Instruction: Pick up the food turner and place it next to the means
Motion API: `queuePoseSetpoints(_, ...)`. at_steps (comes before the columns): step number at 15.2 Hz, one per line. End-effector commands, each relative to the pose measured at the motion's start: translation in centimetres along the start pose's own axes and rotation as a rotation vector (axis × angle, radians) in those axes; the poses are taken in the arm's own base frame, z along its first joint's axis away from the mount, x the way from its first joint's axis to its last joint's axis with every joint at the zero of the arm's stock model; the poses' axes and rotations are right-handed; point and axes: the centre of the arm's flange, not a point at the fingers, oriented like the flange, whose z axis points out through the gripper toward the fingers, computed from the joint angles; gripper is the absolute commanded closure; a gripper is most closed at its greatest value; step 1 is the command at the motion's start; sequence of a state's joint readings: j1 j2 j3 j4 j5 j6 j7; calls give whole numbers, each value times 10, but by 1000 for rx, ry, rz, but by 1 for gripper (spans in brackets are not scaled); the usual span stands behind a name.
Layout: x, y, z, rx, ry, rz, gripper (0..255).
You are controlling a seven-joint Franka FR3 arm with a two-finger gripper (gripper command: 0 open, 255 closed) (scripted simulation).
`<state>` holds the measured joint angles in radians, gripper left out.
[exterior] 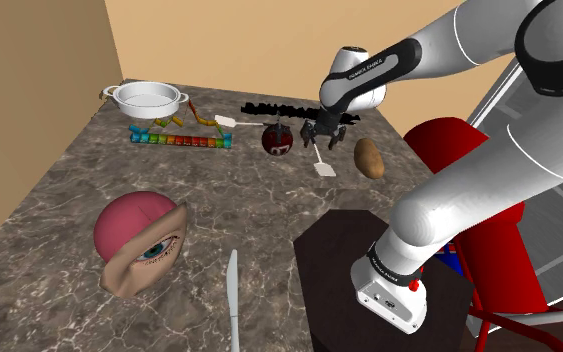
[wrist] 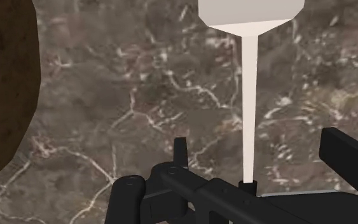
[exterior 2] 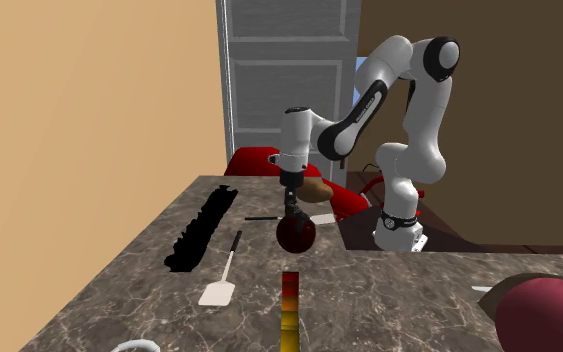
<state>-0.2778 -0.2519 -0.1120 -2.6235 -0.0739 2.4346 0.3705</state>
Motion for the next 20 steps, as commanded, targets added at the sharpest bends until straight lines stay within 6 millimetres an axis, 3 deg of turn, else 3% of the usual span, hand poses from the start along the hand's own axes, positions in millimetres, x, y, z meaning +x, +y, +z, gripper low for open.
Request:
queuePoseSetpoints(1,0,0,1,0,0,0,0)
queuePoseSetpoints(5,0,0,1,0,0,0,0)
queuePoseSetpoints(6,0,0,1,0,0,0,255)
queuePoseSetpoints(15,0,0,1,0,0,0,255)
queuePoseSetpoints(20,2,0,-25,0,0,0,255)
